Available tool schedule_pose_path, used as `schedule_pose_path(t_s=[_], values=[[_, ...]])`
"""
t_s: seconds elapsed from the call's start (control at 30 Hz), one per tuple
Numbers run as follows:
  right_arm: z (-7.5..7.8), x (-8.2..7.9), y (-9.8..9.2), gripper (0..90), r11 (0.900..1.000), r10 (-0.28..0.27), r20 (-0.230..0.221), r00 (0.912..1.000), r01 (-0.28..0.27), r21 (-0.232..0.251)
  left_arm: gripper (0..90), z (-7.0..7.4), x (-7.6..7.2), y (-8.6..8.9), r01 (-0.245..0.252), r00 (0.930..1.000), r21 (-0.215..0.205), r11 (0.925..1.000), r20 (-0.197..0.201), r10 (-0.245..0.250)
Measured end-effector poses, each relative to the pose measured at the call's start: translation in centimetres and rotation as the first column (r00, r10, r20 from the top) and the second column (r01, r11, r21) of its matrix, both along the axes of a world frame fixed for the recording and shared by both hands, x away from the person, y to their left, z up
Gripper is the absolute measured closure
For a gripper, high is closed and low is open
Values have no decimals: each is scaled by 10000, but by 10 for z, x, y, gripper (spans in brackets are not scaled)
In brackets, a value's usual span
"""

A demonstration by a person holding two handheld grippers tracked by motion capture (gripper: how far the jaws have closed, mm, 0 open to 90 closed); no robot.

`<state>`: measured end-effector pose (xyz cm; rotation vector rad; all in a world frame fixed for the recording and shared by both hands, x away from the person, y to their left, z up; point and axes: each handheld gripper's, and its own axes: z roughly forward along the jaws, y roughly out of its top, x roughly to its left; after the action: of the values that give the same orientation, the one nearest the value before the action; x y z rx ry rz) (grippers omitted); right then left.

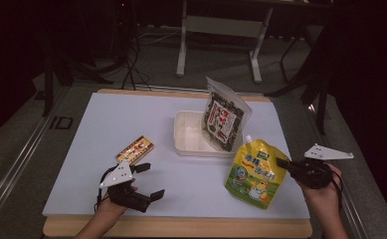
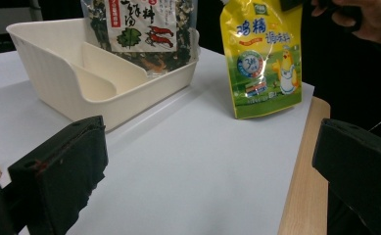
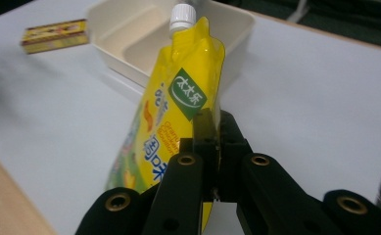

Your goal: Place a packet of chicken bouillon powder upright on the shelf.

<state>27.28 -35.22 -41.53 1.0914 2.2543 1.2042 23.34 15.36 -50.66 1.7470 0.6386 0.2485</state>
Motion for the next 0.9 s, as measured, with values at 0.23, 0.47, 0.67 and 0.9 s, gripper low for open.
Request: schedule_pose_path(t_s=[0.23,0.47,0.67,0.9], values=[[15,-14,19,900,9963,856,363,9957,-856,-26,0,0,0,0,16,10000,-8,10000,1,-16],[21,-16,29,900,9883,1522,528,9869,-1515,-165,0,-1,0,0,65,10000,19,10000,4,-65],[26,-17,35,900,9809,1946,643,9788,-1945,-93,0,-1,0,-1,81,10000,28,10000,-21,-80],[38,-16,44,900,9732,2282,867,9697,-2298,88,0,-1,-1,-1,110,9999,15,9999,-30,-110]])
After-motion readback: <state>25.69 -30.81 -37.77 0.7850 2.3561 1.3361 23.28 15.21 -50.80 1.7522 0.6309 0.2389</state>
